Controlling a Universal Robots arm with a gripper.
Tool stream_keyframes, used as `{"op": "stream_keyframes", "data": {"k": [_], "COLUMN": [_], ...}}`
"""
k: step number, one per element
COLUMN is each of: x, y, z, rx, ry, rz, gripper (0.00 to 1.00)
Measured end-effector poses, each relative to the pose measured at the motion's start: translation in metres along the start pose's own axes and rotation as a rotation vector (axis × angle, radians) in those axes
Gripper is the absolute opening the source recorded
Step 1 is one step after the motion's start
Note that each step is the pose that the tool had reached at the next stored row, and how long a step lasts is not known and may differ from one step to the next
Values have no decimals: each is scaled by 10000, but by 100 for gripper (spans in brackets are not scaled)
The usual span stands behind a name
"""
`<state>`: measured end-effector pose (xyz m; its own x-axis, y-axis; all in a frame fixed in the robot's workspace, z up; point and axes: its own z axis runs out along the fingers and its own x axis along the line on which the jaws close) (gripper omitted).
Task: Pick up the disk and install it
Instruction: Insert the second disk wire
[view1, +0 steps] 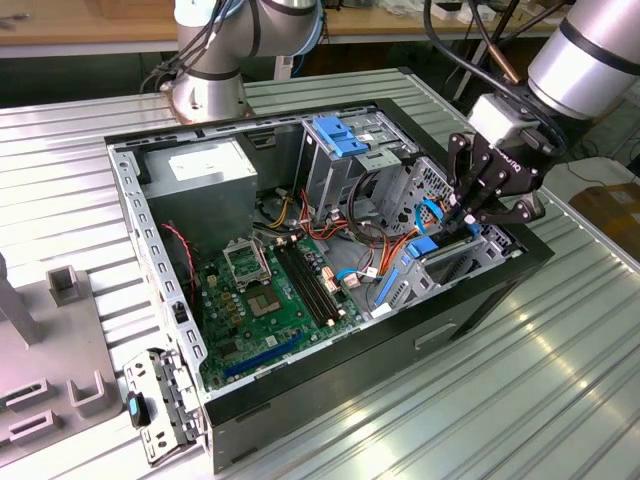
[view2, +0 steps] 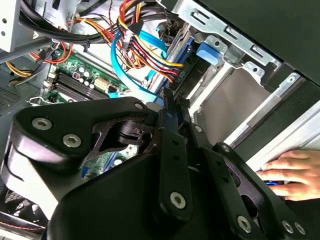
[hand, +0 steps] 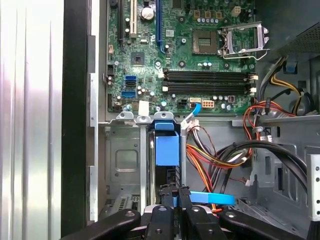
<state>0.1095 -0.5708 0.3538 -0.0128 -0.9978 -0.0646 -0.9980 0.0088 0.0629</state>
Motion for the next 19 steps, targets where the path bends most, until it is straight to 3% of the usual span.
{"op": "stream_keyframes", "data": {"k": [2,15,17,19], "x": [2,7,7,11], "y": [-1,-15,-14,-14], "z": [8,38,39,40], "rx": [57,75,95,118], "ry": [-133,-195,-263,-278], "rz": [-12,-18,-22,-25], "gripper": [16,16,16,16]}}
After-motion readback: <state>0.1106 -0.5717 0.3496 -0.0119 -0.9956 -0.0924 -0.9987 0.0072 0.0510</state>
